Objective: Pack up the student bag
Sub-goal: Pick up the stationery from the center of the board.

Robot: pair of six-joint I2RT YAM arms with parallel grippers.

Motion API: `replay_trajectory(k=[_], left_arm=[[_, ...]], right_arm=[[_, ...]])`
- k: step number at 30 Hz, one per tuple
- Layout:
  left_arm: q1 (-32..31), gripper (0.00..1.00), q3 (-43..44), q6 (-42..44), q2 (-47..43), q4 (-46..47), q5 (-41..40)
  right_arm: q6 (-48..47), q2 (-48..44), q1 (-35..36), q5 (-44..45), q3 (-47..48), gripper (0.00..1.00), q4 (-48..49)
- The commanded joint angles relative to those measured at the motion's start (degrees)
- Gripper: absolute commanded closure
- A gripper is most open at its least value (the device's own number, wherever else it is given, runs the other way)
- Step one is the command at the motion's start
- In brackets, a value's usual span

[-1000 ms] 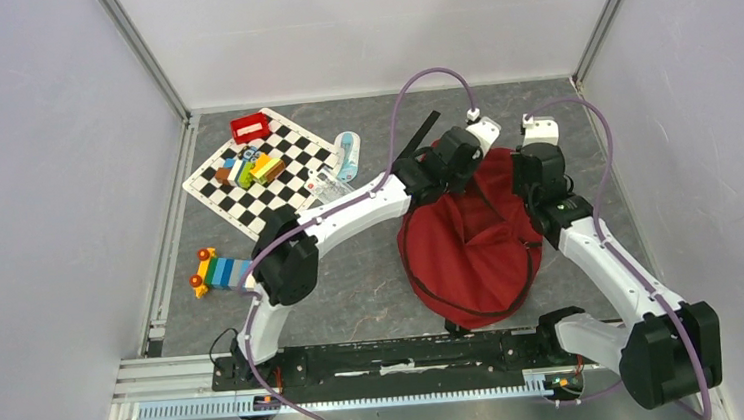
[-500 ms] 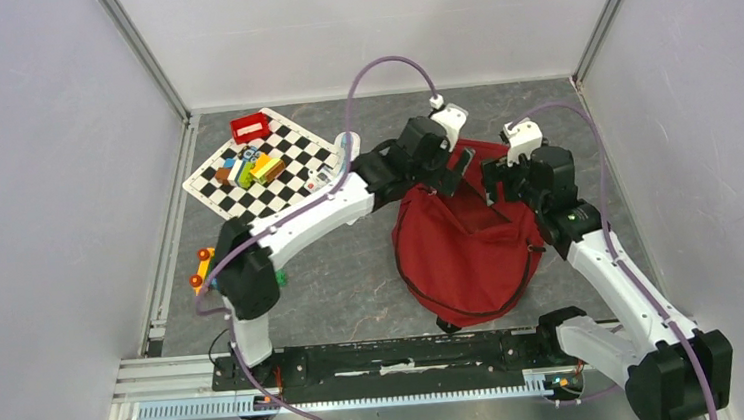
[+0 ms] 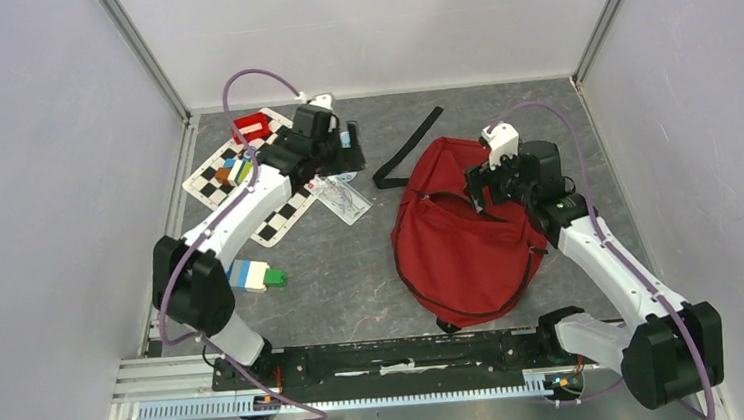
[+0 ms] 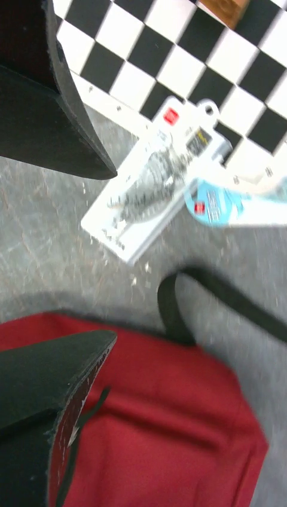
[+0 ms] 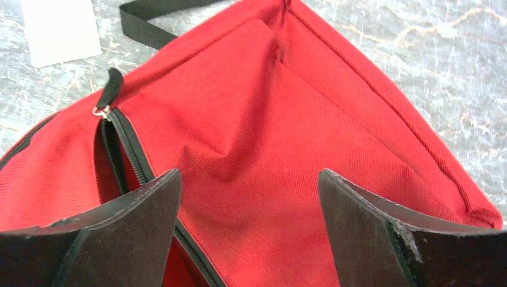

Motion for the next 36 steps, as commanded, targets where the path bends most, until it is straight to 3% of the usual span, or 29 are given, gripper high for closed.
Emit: replay_trajectory(k=[1,8,21,23,26,29,34,36], left_arm=[[8.56,0.00,-0.50,-3.87,4.06,-1.61,6.37],[17.84,0.00,1.40,-2.01,10.21,-2.47,11.54],[21.31,0.00,16.13,6.75,26.26,-7.80,9.34],[21.66,0.01,17.50,7.96,28.08,-7.59,10.26],[21.78,0.06,19.88,10.46,30.99,-7.75,11.71],[21.78,0.17,22.11,13.14,33.50,-7.69,13.45],[21.95,0.24,24.88,15.74,36.87,-7.84,17.07],[22.04,0.29,25.58,15.91,37.84,-8.08,17.90]], right_arm=[[-2.23,0.24,2.13,-1.31,4.16,0.12,1.30],[-5.91,0.37,8.42,7.68,3.05,0.12,-1.29],[-10.86,4.45,14.92,19.50,3.50,0.17,-2.86],[-11.19,5.28,15.35,21.91,4.03,0.25,-2.80],[-11.40,6.14,15.55,23.42,5.57,0.57,-2.60],[-11.10,6.44,15.54,23.94,6.54,0.82,-1.88],[-9.43,6.85,15.55,24.50,7.07,1.00,-1.81],[-8.67,6.85,15.50,24.83,7.10,1.00,-1.79]])
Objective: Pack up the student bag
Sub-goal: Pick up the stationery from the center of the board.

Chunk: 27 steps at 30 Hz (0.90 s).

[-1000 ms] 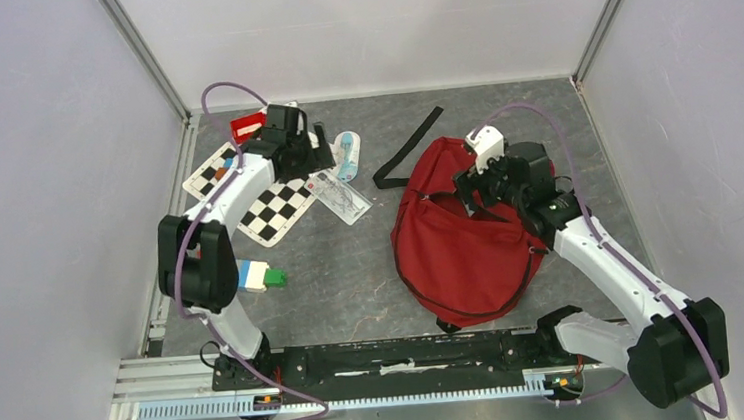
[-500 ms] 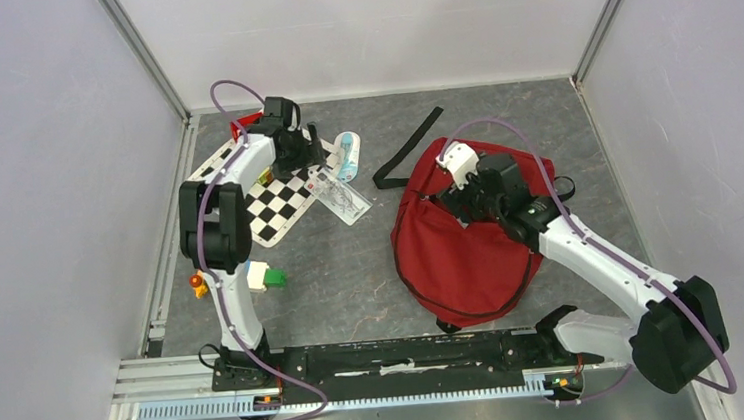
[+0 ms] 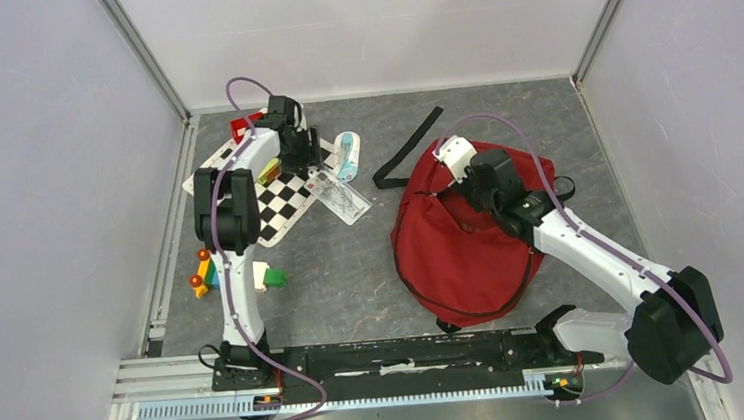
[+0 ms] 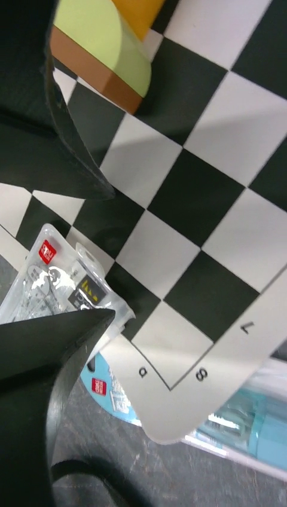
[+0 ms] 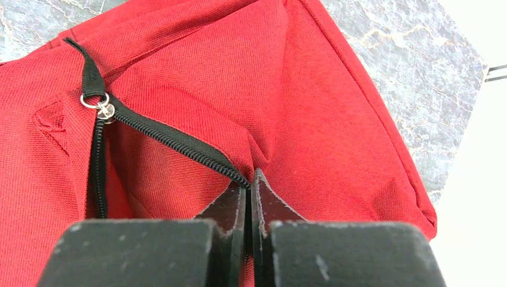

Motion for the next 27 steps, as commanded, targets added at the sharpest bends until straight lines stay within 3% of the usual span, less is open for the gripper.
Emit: replay_trajectory(k=[1,6,17,21,25,27], left_arm=[[0.27,0.33,3.87,4.32,2.02,-0.78,4.41],[0.33,0.51,3.92,4.67,2.17,-2.10,5.21],[0.44,0.56,-2.33,5.41,-2.62,-2.30,5.41],[0.53,0.69,-2.99,5.68,-2.93,-2.15,6.70],[0.62,0.92,-3.18,5.13,-3.55,-1.78,8.99],[0.71,0.98,-3.74,4.69,-4.84,-1.75,9.07]], right_arm=[[1.91,0.12,0.18,2.19,2.76,1.00,2.21],[2.90,0.36,0.19,2.83,2.86,1.00,2.48],[3.96,0.73,0.18,2.39,2.51,1.00,2.80],[4.06,0.94,0.19,2.47,2.33,1.00,2.92],[4.12,1.05,0.17,2.87,2.53,1.00,3.15],[4.16,0.72,0.21,3.53,2.54,1.00,3.40]])
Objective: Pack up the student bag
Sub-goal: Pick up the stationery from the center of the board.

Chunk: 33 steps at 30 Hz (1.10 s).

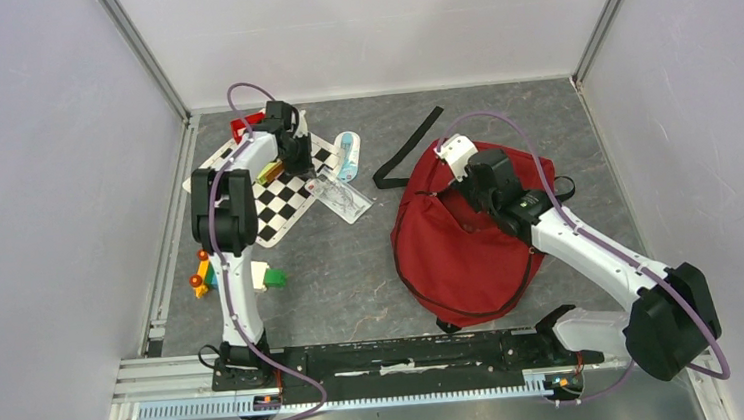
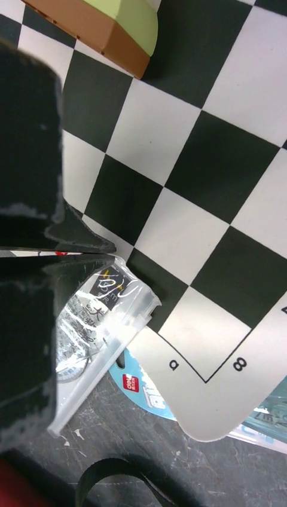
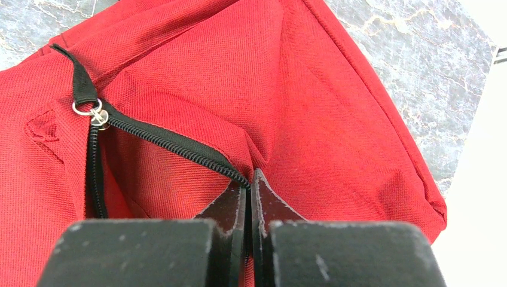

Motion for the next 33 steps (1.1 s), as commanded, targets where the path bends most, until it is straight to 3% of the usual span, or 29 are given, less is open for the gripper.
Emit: replay_trajectory(k=[1,10,16,20,26,33], left_arm=[[0.12,0.98,-1.43,0.71,-4.95,-1.51,3.32],[0.21,0.98,-9.63,-2.57,-22.09,-0.87,10.41],[-0.51,0.98,-17.46,-9.19,-35.76,1.56,17.21],[-2.95,0.98,-19.56,-12.58,-44.08,1.77,16.37],[-10.44,0.98,-19.29,-23.21,-52.55,5.76,15.41],[-23.15,0.98,-23.17,-36.95,-54.99,19.86,14.80]], right_arm=[[1.03,-0.47,0.10,2.43,2.38,1.00,3.48],[3.53,-2.87,0.10,6.93,2.90,1.00,5.01],[5.84,-3.70,0.10,6.64,2.64,1.00,6.66],[7.76,-3.77,0.10,4.60,2.08,1.00,7.39],[10.90,-3.63,0.06,3.38,0.97,1.00,8.69],[12.56,-4.02,0.10,4.41,1.59,1.00,10.53]])
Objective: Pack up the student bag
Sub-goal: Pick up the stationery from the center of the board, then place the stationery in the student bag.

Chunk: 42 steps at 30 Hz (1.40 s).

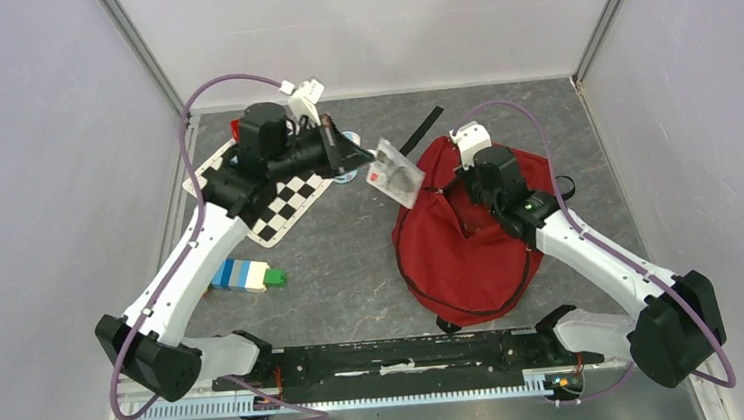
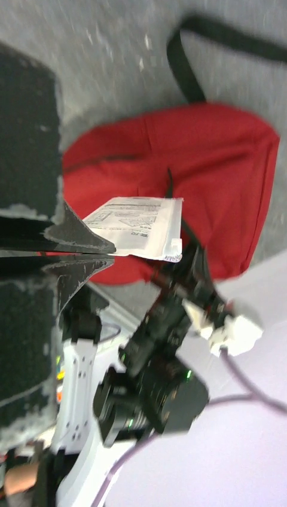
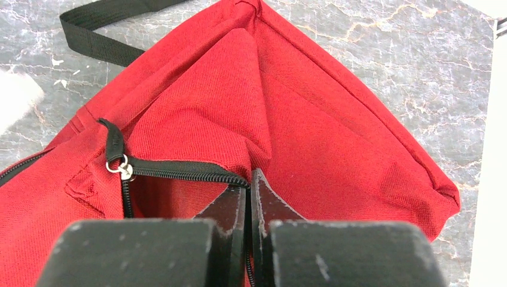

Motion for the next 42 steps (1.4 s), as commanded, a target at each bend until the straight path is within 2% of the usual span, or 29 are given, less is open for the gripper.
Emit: replay_trajectory(k=[1,3,5,9,13,14,15,19,21,23,26,30,38,42], left_arm=[[-5.43,0.98,-5.30,-12.02,-1.33,12.86,0.19],[-5.85,0.98,-9.62,-14.68,-0.20,16.96,1.13],[-5.87,0.98,-12.50,-14.90,2.00,16.93,1.71],[-5.85,0.98,-16.51,-9.37,7.41,15.51,0.97],[-5.85,0.98,-16.14,-5.25,12.06,12.38,-0.52],[-5.85,0.98,-15.92,-4.95,12.45,11.91,-1.46],[-5.85,0.98,-15.73,-4.77,12.55,11.09,-3.11],[-5.76,0.98,-14.69,-7.10,12.10,8.89,-6.53],[-5.76,0.98,-14.64,-10.70,11.88,9.08,-6.14],[-5.76,0.98,-15.22,-15.30,11.81,10.52,-4.48],[-5.76,0.98,-16.04,-21.19,11.95,12.45,-2.33],[-5.76,0.98,-15.24,-23.41,11.85,12.27,-1.71],[-5.67,0.98,-15.11,-26.75,10.38,13.39,-1.89],[-5.67,0.98,-16.02,-28.35,10.06,15.89,-1.46]], right_arm=[[2.15,-1.96,-0.05,1.23,1.65,1.00,6.49],[2.15,-2.08,-0.01,1.45,1.67,1.00,6.83],[2.15,-2.07,-0.01,1.54,1.53,1.00,6.79],[3.43,-2.33,-0.01,1.49,0.81,1.00,6.61],[3.73,-2.76,-0.05,0.83,0.68,1.00,5.39],[3.69,-3.02,-0.03,0.39,0.78,0.97,4.87],[3.55,-3.41,-0.02,-0.16,0.92,0.90,4.12],[-0.04,-6.56,-0.05,-8.22,0.33,0.43,2.46],[-2.17,-9.24,0.10,-12.96,-1.04,0.28,3.33],[-3.06,-11.34,0.42,-15.14,-2.03,0.20,3.52],[-4.40,-12.37,2.01,-16.83,-2.24,0.17,2.81],[-4.91,-10.81,6.62,-17.18,-2.15,0.16,2.37],[-4.94,-2.76,22.31,-10.32,-3.29,0.15,5.83],[-7.74,1.65,26.99,-3.22,-1.63,0.14,3.55]])
